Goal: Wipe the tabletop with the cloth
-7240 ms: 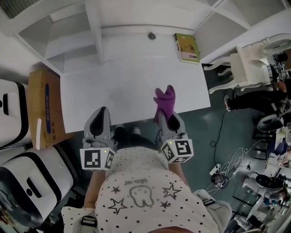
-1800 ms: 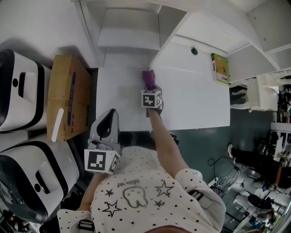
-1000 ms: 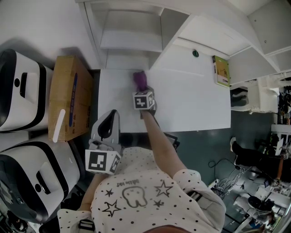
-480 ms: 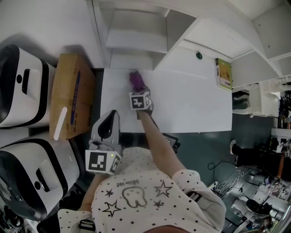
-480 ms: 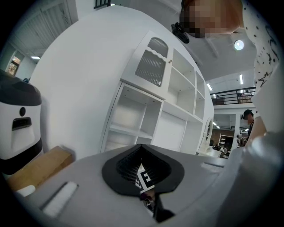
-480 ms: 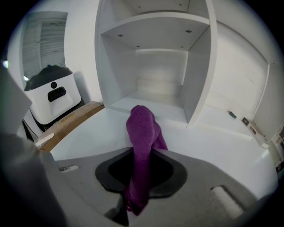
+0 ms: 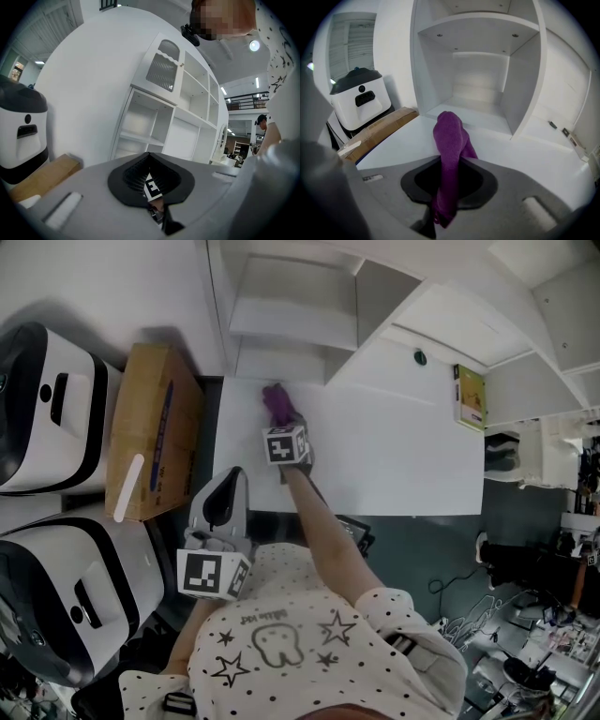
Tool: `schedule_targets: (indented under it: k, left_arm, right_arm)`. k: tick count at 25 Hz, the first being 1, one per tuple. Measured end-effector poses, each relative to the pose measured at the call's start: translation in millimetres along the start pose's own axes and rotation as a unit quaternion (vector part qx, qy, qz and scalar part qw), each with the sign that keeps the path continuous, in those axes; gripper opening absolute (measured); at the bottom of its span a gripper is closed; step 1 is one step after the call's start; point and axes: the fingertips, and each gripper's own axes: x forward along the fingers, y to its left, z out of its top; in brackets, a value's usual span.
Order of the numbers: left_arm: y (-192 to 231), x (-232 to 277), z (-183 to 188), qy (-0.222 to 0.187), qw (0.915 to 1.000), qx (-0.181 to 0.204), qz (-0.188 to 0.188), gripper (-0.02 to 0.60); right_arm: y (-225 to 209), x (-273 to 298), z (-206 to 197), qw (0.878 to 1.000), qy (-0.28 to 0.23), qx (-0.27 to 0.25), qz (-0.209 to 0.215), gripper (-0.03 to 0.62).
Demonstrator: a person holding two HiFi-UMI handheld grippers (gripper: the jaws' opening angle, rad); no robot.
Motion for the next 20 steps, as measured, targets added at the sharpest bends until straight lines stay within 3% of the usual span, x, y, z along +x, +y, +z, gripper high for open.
schedule_targets:
  k: [20]
  left_arm:
    - [14.0,-14.0,-4.0,0.007,0.9994,0.001,0.033,-0.006]
  right_arm:
    - [54.2,7.6,13.5,0.998,-0.008,-0.027,0.049,0.066]
